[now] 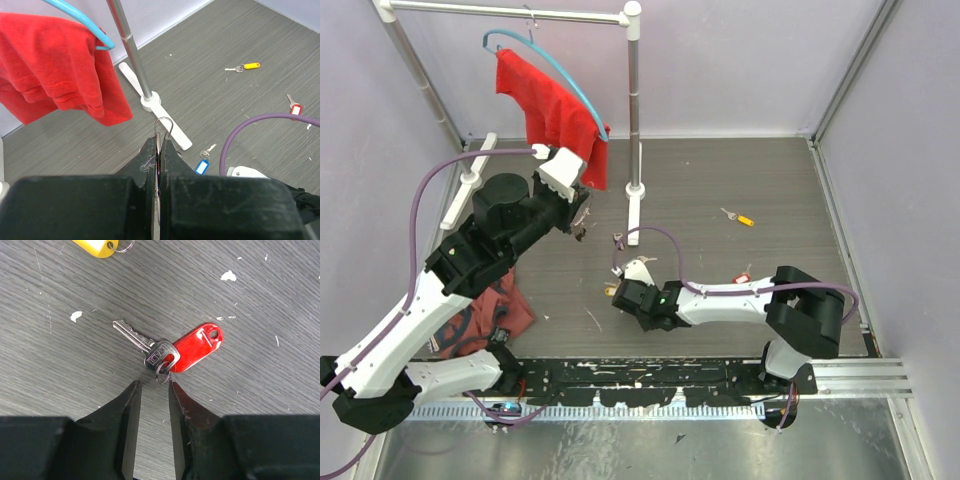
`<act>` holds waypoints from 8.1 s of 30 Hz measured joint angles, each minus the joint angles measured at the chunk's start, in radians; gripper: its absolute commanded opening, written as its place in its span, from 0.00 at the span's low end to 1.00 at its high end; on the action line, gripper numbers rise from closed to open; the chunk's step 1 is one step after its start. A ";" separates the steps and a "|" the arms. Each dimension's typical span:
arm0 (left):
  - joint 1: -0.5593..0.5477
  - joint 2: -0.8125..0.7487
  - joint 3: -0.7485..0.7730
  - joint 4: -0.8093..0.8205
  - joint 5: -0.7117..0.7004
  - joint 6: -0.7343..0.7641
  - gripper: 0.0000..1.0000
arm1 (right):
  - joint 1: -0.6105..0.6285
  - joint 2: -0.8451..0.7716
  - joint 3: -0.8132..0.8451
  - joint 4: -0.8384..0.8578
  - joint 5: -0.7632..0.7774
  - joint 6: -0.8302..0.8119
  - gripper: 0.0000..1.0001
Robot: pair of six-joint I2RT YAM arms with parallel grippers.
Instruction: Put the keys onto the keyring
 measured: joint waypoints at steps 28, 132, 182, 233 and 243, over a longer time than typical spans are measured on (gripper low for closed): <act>0.000 0.002 -0.009 0.000 0.014 0.002 0.00 | 0.000 -0.297 -0.020 0.058 0.067 -0.193 0.01; -0.203 0.064 0.112 0.018 0.291 0.161 0.00 | -0.003 -0.615 0.425 0.084 -0.164 -1.307 0.01; -0.228 0.076 0.117 -0.011 0.285 0.208 0.00 | -0.003 -0.634 0.404 0.089 -0.121 -1.300 0.01; -0.259 0.081 0.120 -0.097 0.417 0.299 0.00 | -0.003 -0.645 0.404 -0.003 -0.222 -1.255 0.16; -0.266 0.081 0.120 -0.097 0.427 0.298 0.00 | -0.005 -0.647 0.404 -0.002 -0.200 -1.252 0.25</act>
